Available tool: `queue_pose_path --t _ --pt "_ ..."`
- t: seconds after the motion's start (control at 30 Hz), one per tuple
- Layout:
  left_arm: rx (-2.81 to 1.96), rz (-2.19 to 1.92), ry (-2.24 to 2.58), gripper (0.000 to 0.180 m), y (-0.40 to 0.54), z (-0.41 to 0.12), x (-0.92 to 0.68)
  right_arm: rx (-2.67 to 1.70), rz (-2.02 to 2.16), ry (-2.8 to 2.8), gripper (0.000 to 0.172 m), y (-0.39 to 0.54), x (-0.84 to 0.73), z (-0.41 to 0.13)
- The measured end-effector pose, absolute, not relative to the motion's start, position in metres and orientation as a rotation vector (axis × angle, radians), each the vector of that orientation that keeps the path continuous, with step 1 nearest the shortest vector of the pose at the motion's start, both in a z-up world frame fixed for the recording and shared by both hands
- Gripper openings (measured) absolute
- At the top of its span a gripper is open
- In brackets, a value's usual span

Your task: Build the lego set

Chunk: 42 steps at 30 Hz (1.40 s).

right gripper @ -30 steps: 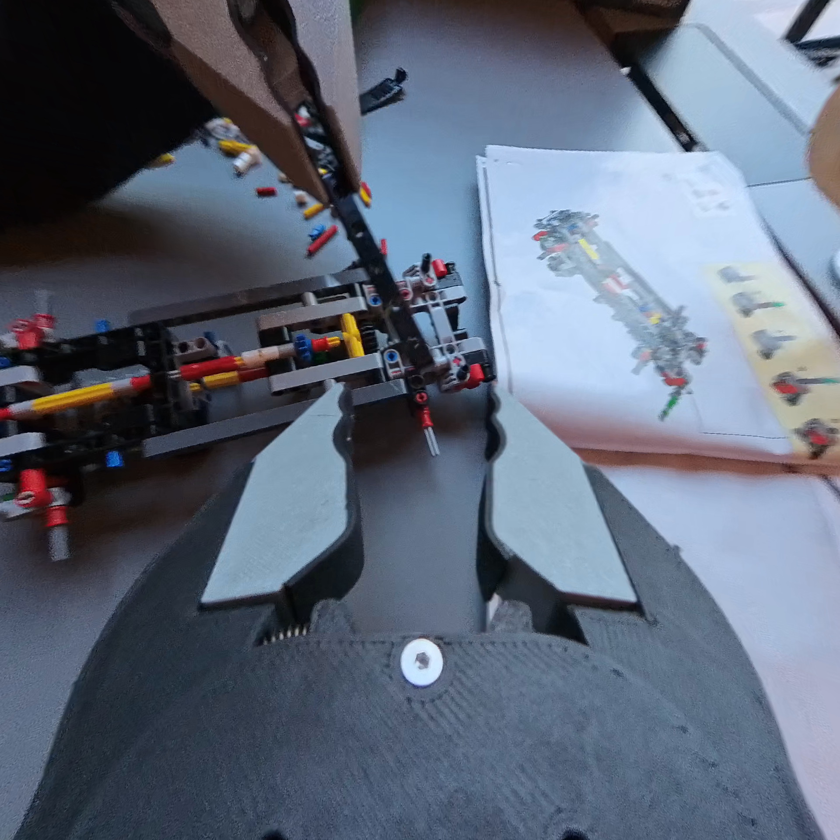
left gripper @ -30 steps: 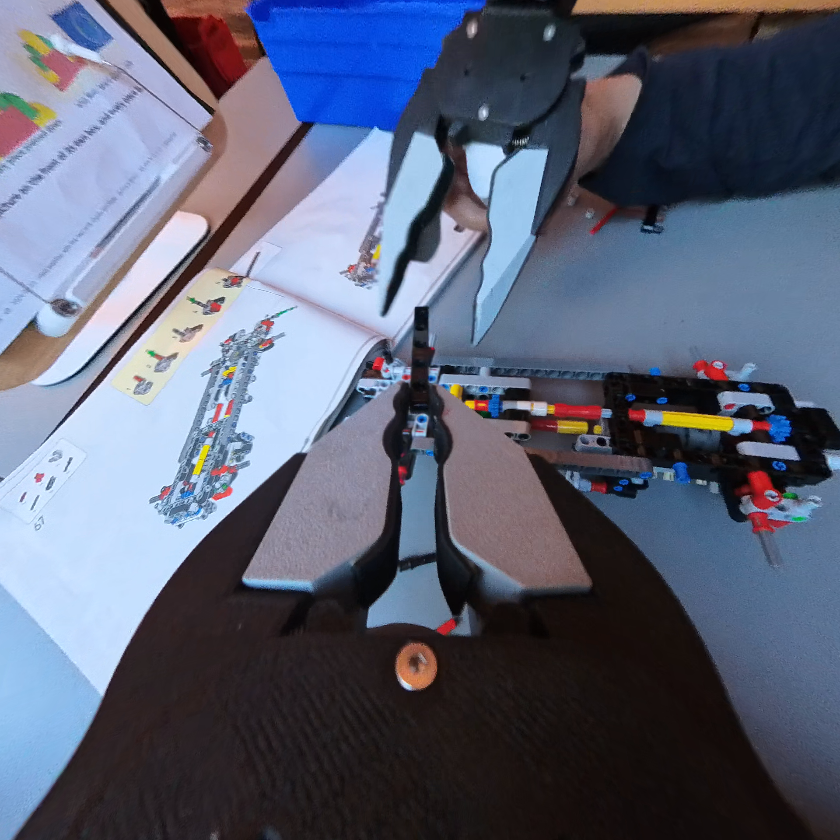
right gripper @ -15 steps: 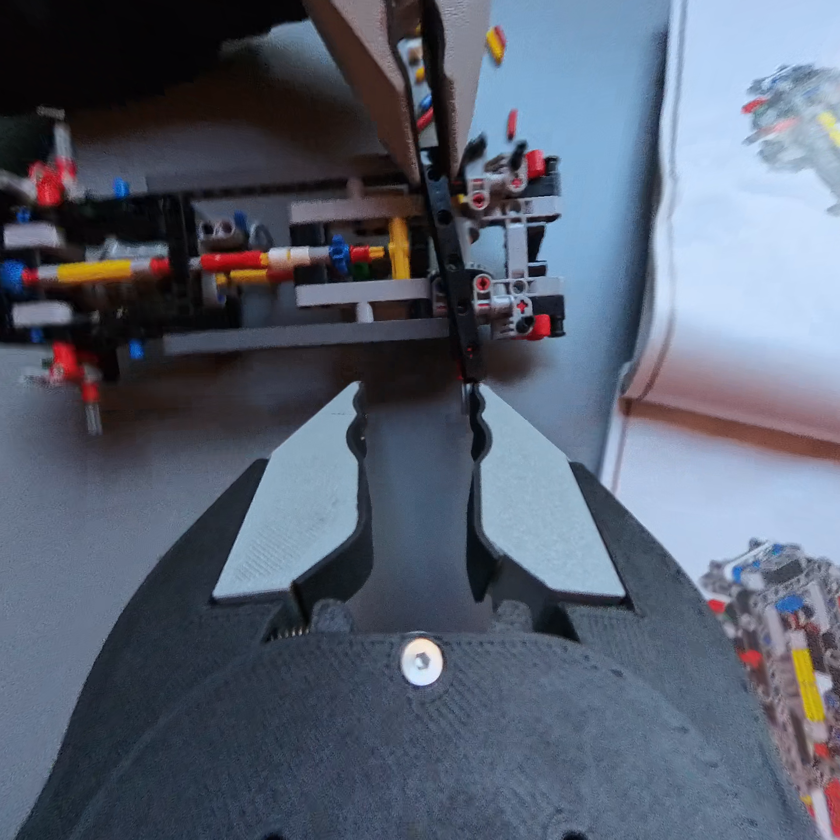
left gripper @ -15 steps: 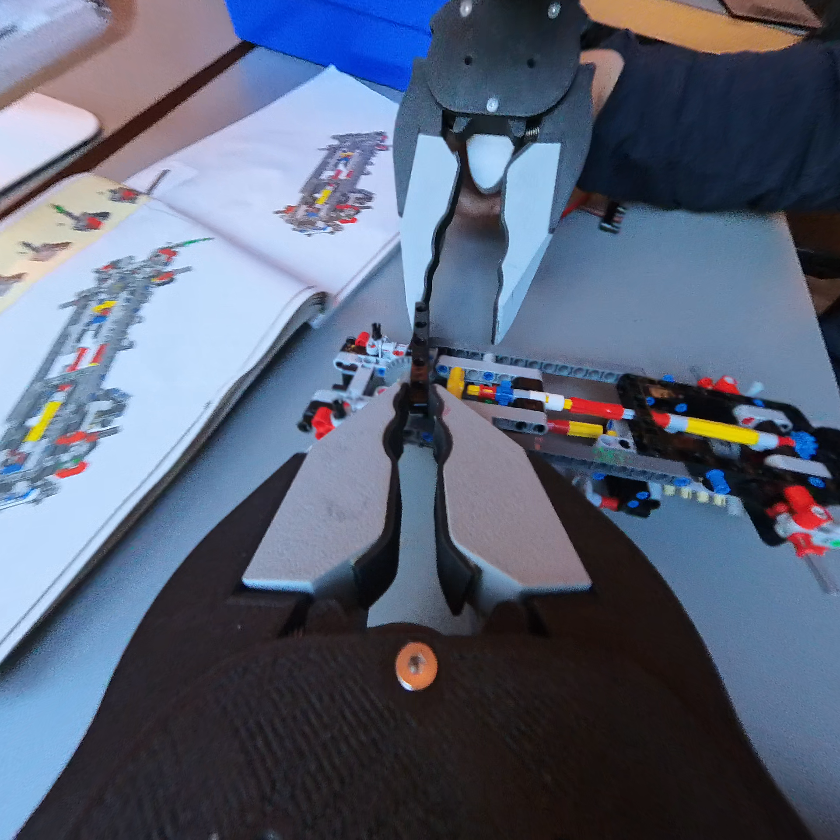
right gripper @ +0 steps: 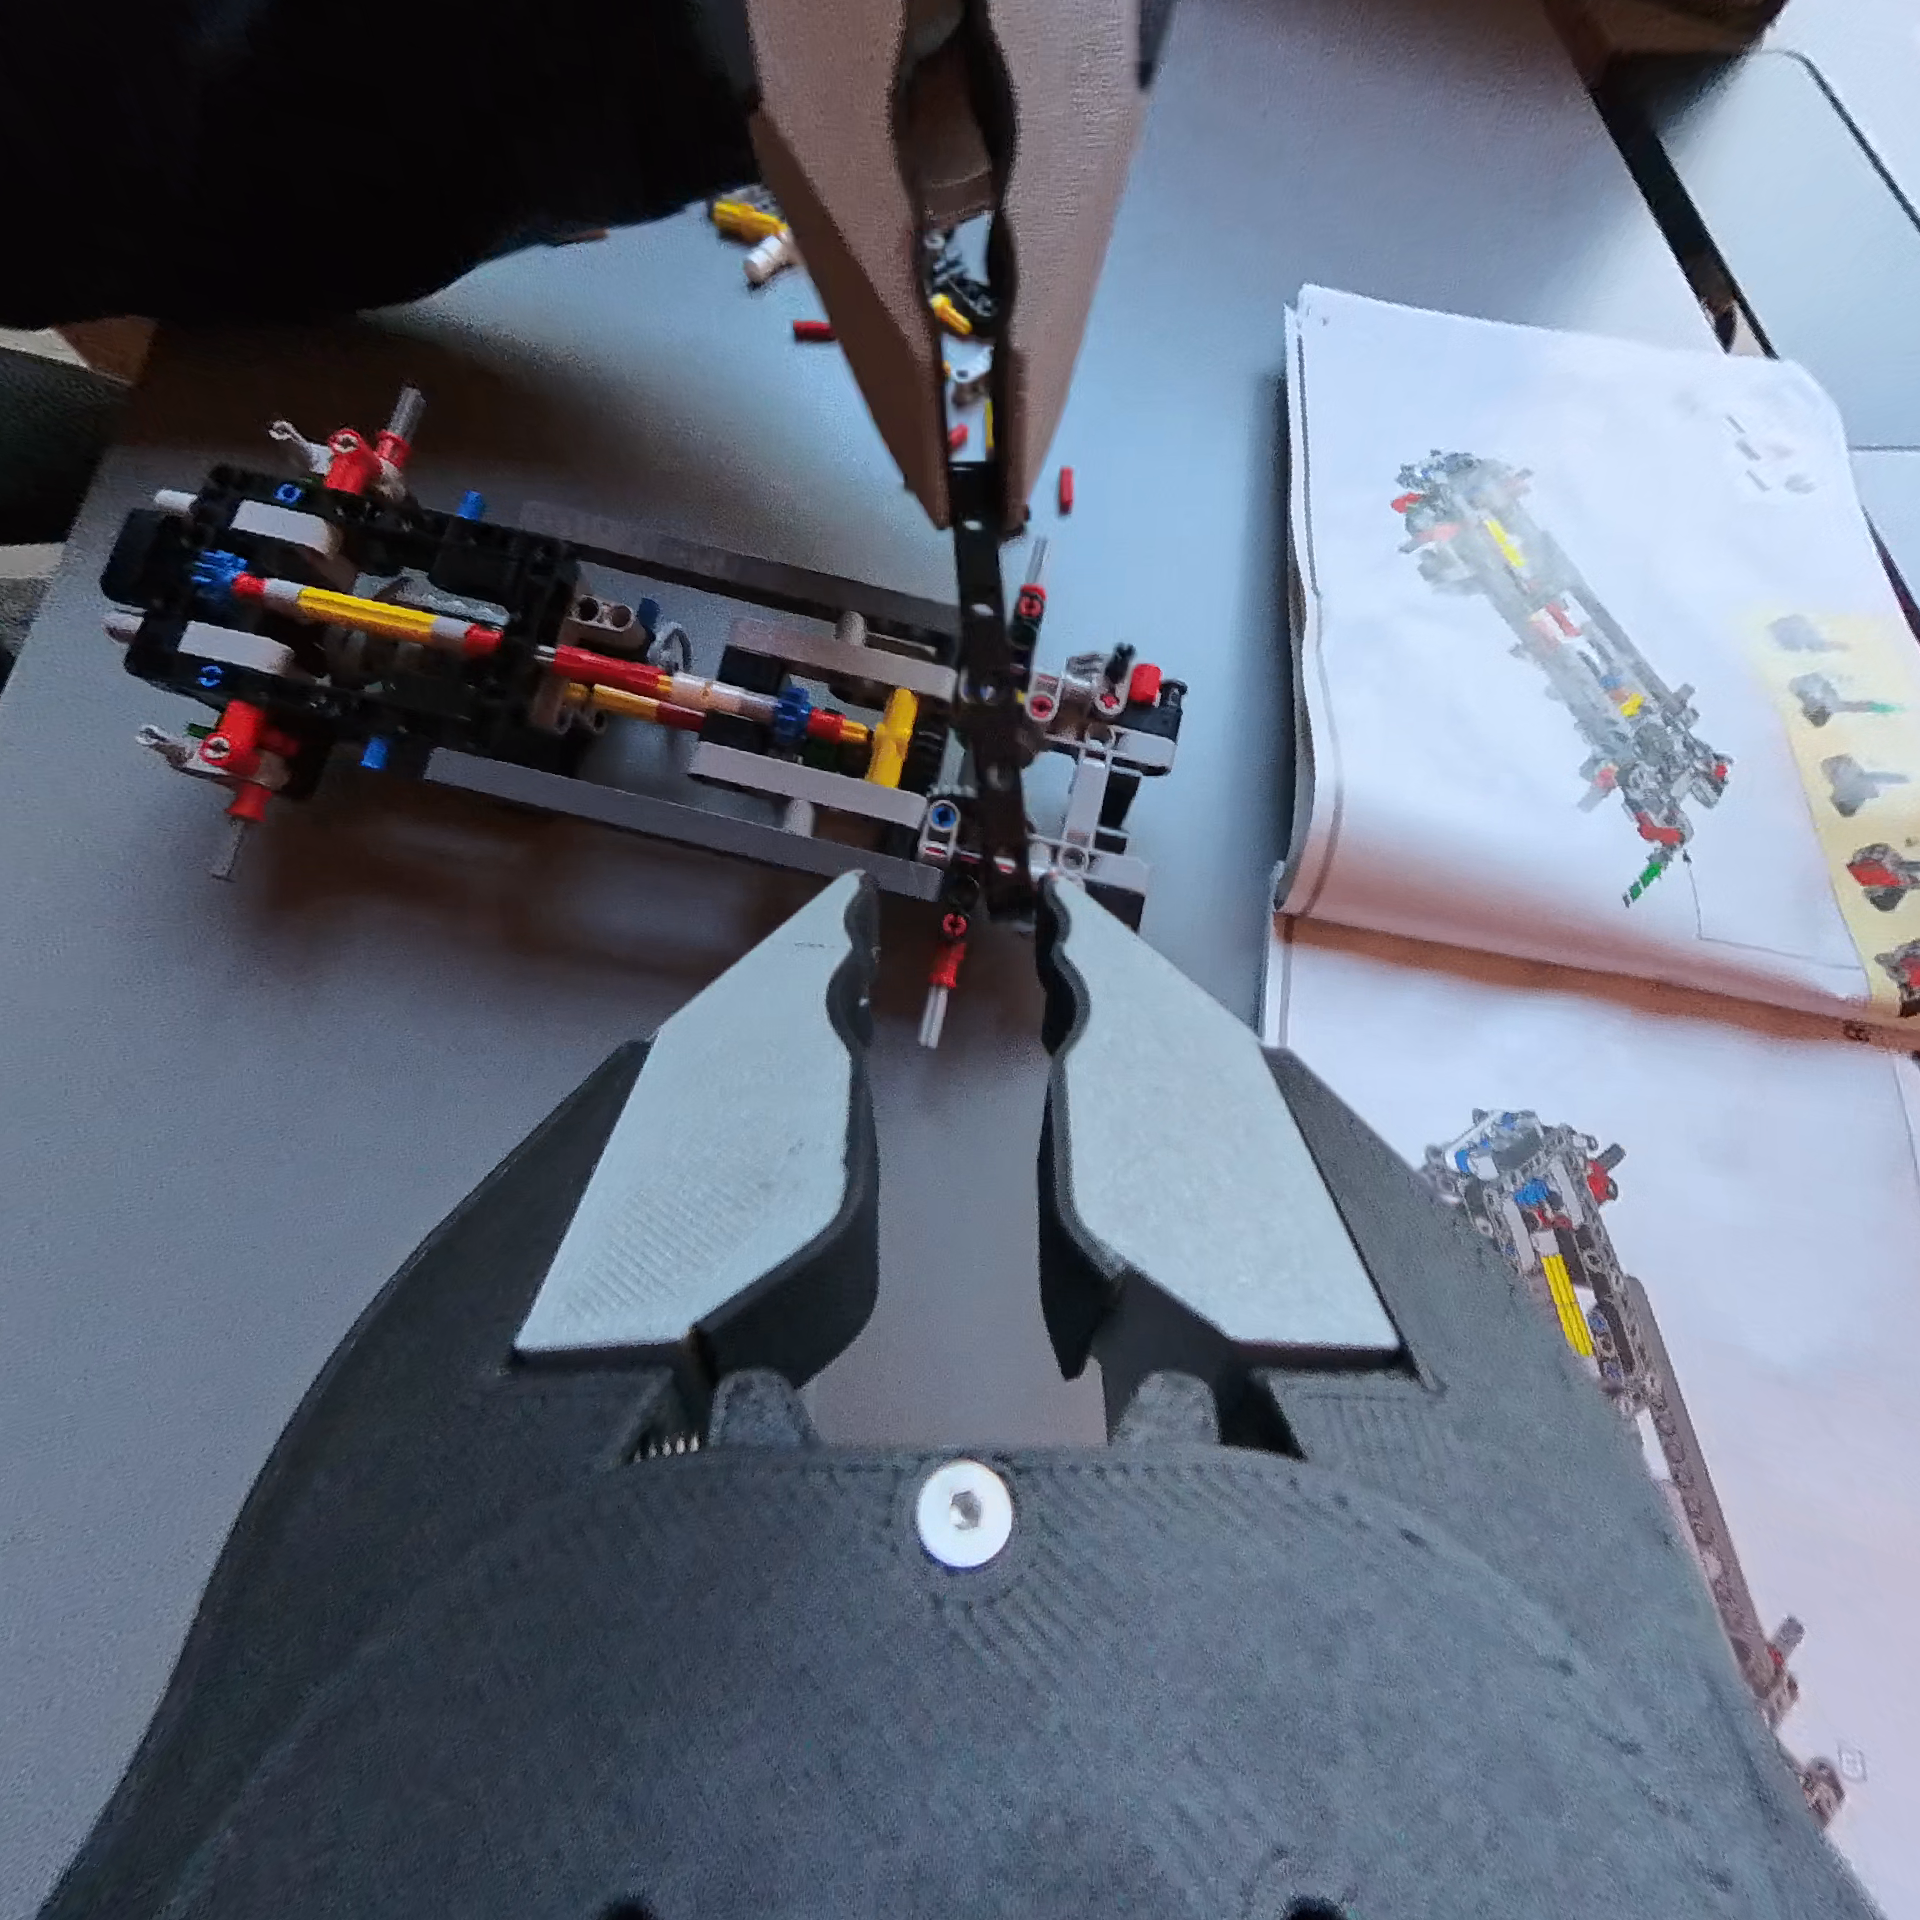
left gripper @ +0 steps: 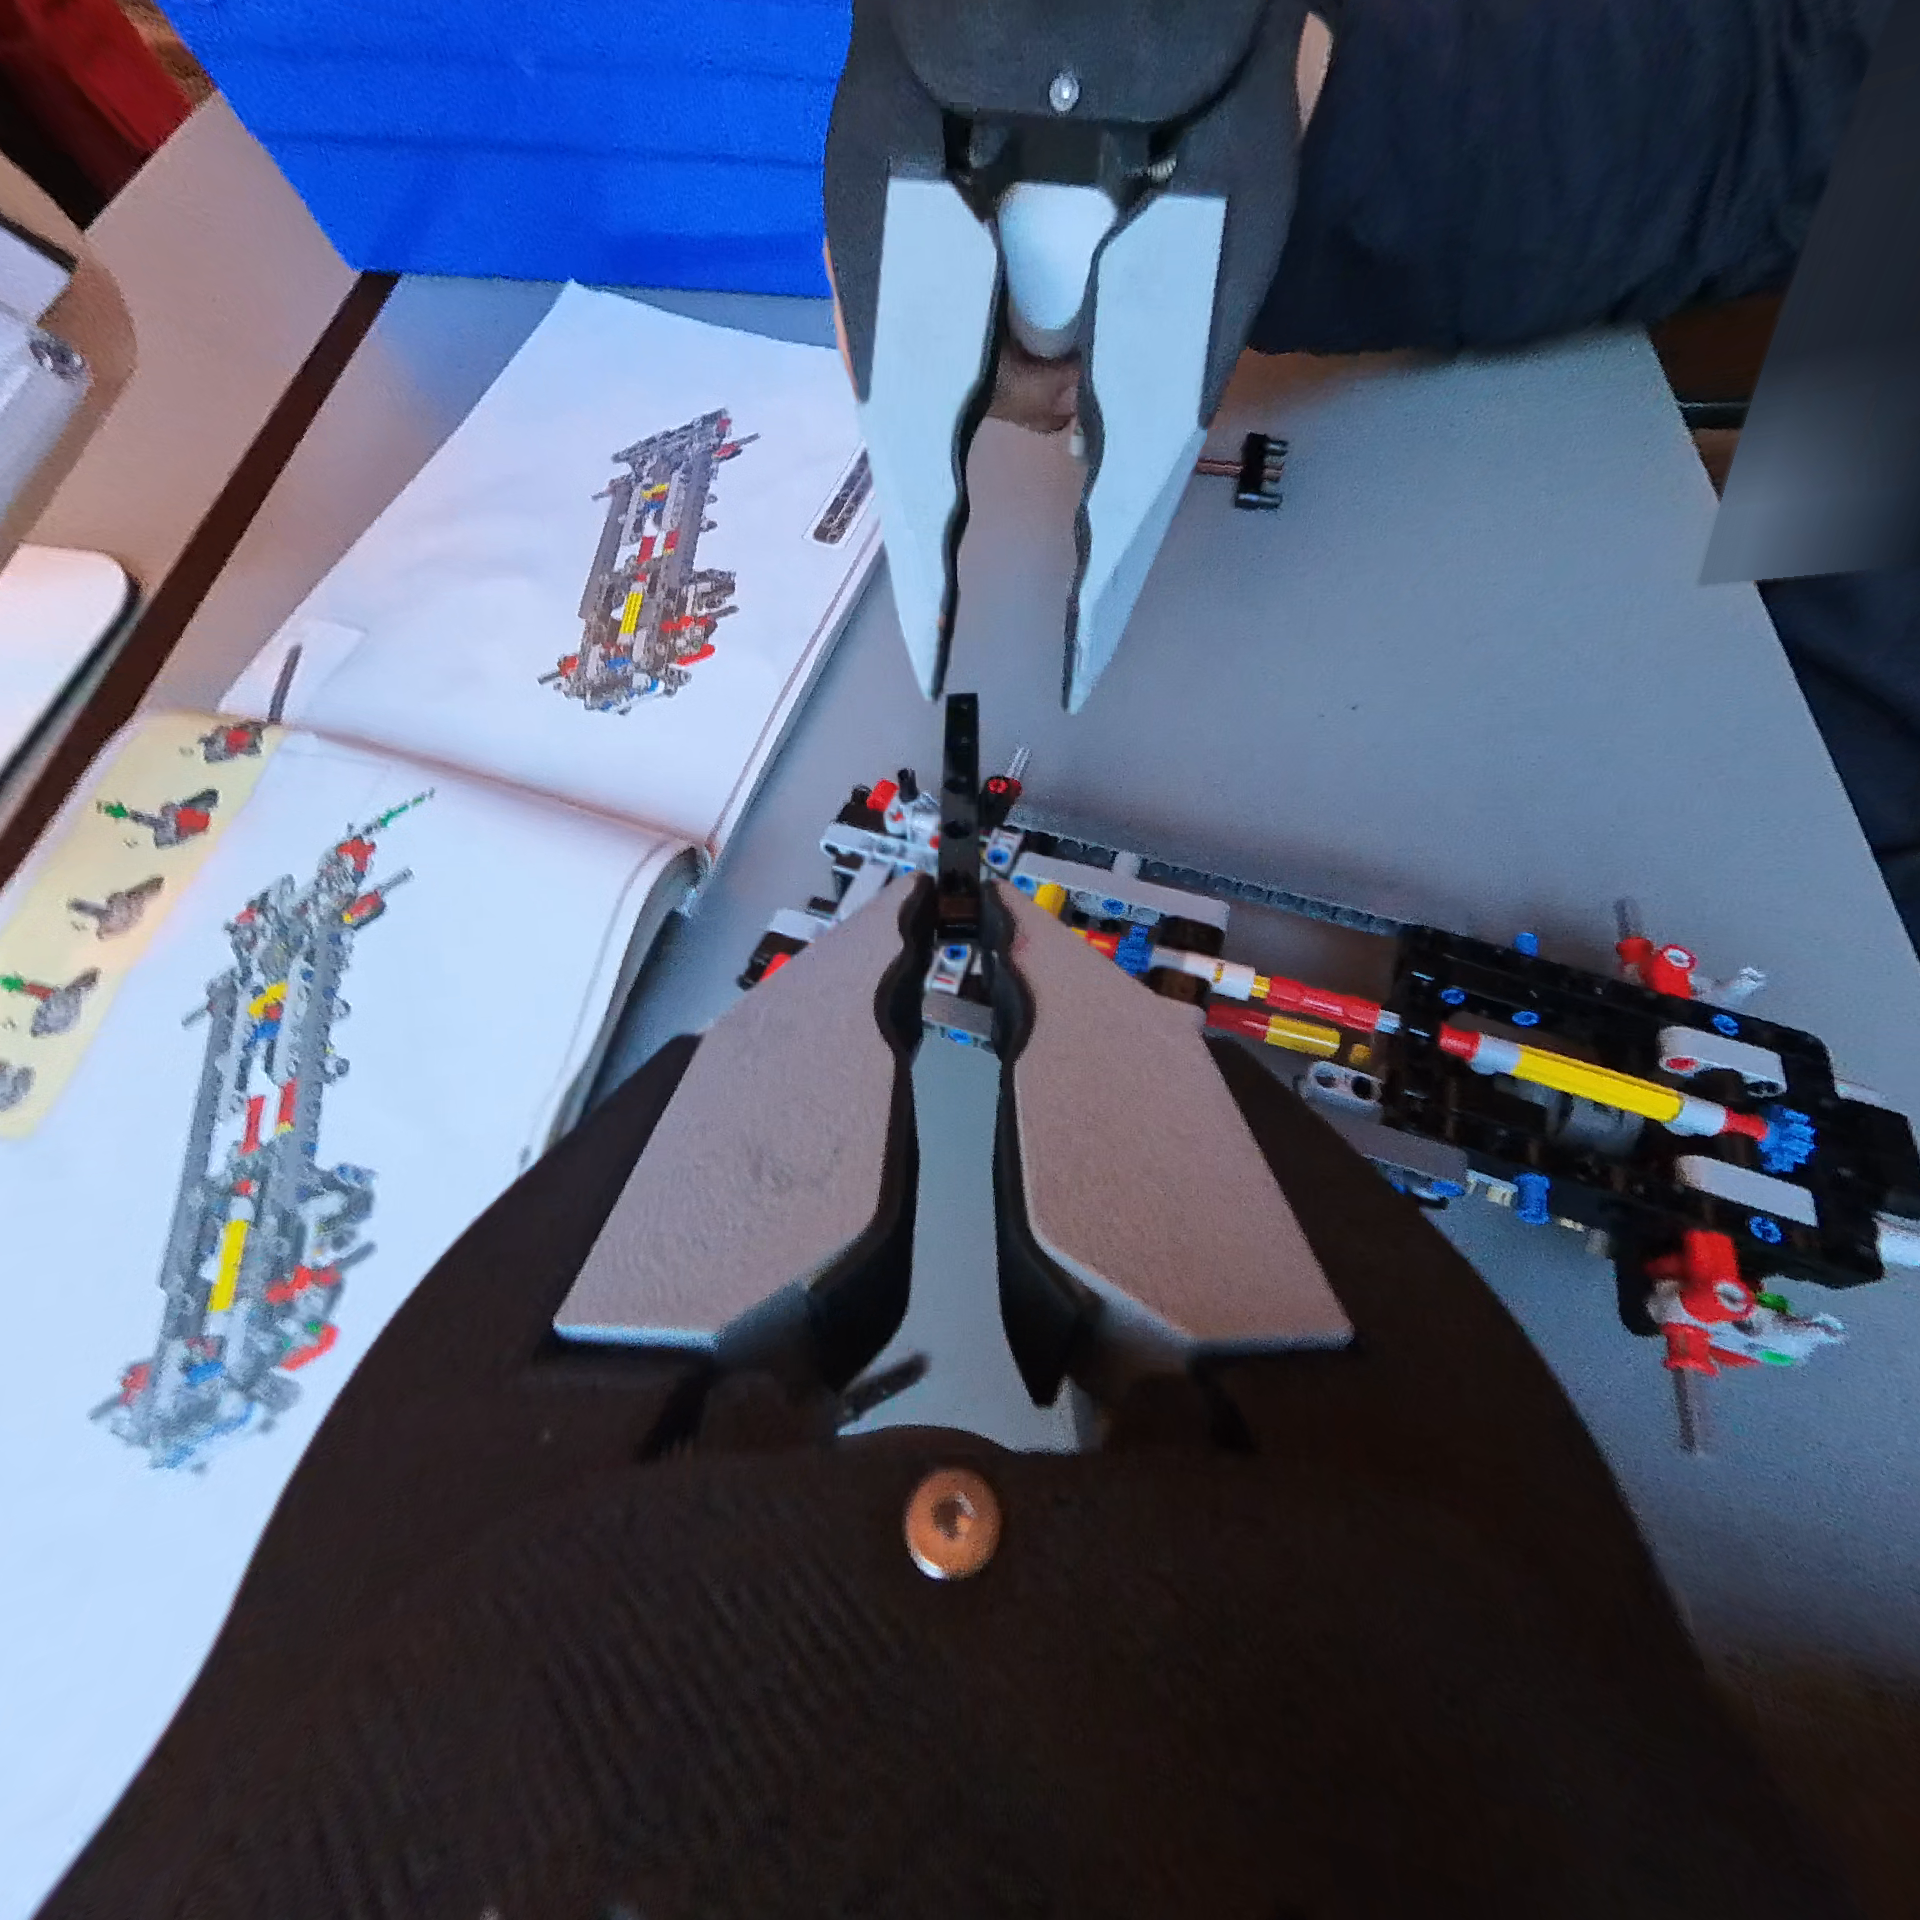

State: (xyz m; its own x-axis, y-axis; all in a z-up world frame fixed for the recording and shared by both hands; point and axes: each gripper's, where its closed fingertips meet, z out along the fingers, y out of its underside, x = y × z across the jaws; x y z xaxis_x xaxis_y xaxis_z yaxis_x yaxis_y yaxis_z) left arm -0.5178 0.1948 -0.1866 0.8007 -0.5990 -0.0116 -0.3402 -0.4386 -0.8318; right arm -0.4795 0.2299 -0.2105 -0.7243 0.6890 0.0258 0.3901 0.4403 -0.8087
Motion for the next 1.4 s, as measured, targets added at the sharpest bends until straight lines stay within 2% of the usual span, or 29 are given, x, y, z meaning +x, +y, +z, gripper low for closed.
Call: queue_pose_path --t 0.1,0.17,0.2,0.4,0.47,0.6,0.73,0.8,0.87,1.0,1.23,1.4 --pt "-2.076 -0.333 0.787 0.005 0.200 -0.183 -0.518 -0.907 1.140 -2.314 0.024 0.229 -0.484 -0.209" --pt "-2.061 -0.347 0.846 0.005 0.200 -0.183 -0.513 -0.925 1.126 -2.304 0.004 0.229 -0.486 -0.208" --pt "-2.060 -0.359 0.867 0.005 0.201 -0.185 -0.510 -0.931 1.125 -2.313 0.003 0.228 -0.485 -0.209" --pt "-2.151 -0.220 0.794 0.007 0.210 -0.203 -0.533 -1.053 1.143 -2.290 0.003 0.240 -0.492 -0.212" --pt "-2.120 -0.243 0.769 0.000 0.211 -0.197 -0.535 -1.078 1.184 -2.285 0.003 0.240 -0.491 -0.211" --pt "-1.965 -0.245 0.722 0.000 0.220 -0.171 -0.532 -1.091 1.244 -2.283 0.003 0.236 -0.491 -0.212" --pt "-2.040 -0.256 0.599 0.000 0.218 -0.174 -0.553 -1.114 1.204 -2.291 0.003 0.241 -0.492 -0.219" --pt "-2.130 -0.344 0.574 0.024 0.206 -0.185 -0.557 -1.128 1.212 -2.279 0.003 0.245 -0.492 -0.218" --pt "-2.198 -0.403 0.582 0.031 0.196 -0.196 -0.556 -1.149 1.246 -2.255 0.003 0.250 -0.493 -0.214" --pt "-2.278 -0.498 0.614 0.028 0.191 -0.219 -0.547 -1.193 1.307 -2.216 0.003 0.258 -0.493 -0.207" --pt "-2.336 -0.543 0.691 0.008 0.196 -0.246 -0.525 -1.212 1.327 -2.195 0.003 0.261 -0.479 -0.199" --pt "-2.339 -0.623 0.730 0.010 0.201 -0.247 -0.489 -1.267 1.271 -2.174 0.003 0.265 -0.456 -0.206"
